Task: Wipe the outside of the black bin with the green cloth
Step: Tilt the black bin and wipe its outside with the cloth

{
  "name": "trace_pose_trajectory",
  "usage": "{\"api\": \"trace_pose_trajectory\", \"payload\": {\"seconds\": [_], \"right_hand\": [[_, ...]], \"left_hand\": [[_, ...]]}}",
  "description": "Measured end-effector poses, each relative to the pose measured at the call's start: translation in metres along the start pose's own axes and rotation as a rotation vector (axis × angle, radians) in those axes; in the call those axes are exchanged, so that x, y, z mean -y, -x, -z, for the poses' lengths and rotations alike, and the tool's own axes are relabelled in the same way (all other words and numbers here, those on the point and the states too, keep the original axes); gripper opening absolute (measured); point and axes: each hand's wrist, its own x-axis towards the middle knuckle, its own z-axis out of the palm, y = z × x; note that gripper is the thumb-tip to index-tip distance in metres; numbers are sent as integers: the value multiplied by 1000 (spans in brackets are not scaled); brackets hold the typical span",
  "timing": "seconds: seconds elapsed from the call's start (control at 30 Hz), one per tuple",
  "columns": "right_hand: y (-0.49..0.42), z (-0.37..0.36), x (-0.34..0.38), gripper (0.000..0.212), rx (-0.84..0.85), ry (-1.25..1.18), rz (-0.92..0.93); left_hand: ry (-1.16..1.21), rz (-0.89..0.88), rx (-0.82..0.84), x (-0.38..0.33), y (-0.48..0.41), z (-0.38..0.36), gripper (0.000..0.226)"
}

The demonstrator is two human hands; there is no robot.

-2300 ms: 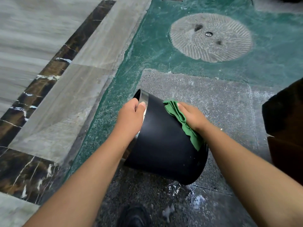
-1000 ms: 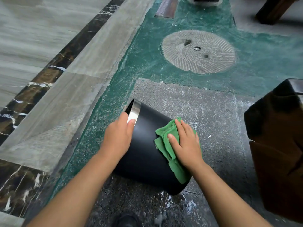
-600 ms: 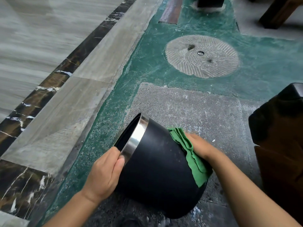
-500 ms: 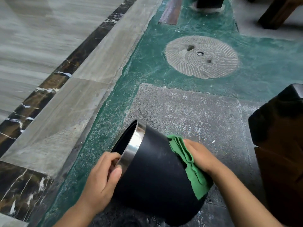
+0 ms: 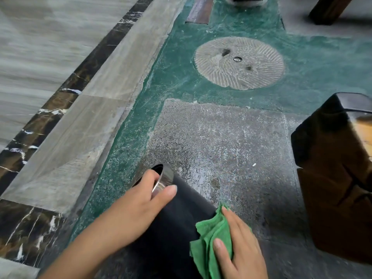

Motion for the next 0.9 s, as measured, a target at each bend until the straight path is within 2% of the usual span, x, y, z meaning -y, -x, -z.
{"api": "trace_pose_trajectory", "payload": {"seconds": [0.07, 0.17, 0.3, 0.47, 0.6, 0.73, 0.9], "right_hand": [[6, -2, 6, 82, 44, 13, -25], [10, -7, 11, 88, 122, 38, -52], [14, -12, 15, 89, 47, 20, -110], [16, -13, -2, 80, -51, -89, -187], [12, -16, -17, 65, -93, -209, -237], [3, -22, -29, 71, -235, -204, -234], [-24, -38, -41, 82, -178, -63, -177]], "left_hand": [[-111, 28, -38, -5, -10, 5, 52], [-215, 11, -186, -10, -30, 4, 50], [-191, -48, -287, -10, -42, -9, 50], [-202, -183, -329, -25, -39, -24, 50], [-189, -344, -339, -34, -31, -33, 50], [-96, -557, -263, -20, -29, -38, 42], [-14, -554, -318, 37, -26, -50, 42]]}}
